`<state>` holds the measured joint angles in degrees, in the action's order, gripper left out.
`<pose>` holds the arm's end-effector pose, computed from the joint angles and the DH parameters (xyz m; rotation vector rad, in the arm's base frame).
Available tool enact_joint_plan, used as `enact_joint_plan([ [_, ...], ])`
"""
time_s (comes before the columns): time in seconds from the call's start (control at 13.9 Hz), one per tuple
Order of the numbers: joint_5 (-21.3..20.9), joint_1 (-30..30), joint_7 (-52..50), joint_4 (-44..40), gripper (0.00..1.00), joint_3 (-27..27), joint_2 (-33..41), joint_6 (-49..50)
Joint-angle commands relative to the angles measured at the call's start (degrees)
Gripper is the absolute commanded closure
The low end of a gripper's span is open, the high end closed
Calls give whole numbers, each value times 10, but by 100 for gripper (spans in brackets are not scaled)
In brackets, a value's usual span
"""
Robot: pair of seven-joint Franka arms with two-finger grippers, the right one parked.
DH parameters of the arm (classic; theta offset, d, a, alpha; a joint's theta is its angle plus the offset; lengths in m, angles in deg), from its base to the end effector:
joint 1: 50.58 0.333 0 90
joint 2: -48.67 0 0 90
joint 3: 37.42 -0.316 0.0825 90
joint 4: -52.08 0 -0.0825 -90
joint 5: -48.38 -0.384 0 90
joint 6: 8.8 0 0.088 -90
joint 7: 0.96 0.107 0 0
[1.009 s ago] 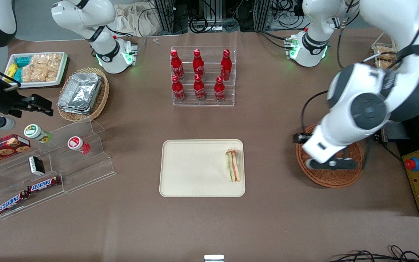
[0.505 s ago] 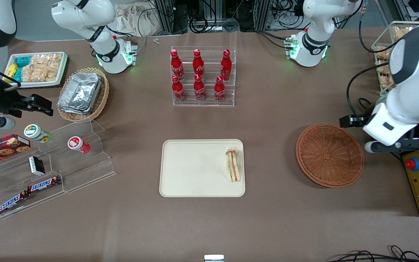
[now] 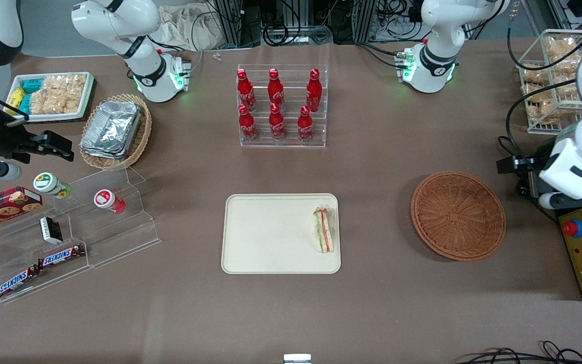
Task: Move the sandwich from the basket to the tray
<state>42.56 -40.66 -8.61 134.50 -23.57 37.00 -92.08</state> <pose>0.5990 -0.0153 0.5623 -3.0568 -0.1039 0.2708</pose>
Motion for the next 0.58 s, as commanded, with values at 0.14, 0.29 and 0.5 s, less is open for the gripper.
enact_joint_plan([
  [0.14,56,-100,59,40,0,-164,53,0],
  [0.29,54,-100,57,41,0,-161,48,-7],
  [0.5,49,-101,53,41,0,-146,46,-15],
])
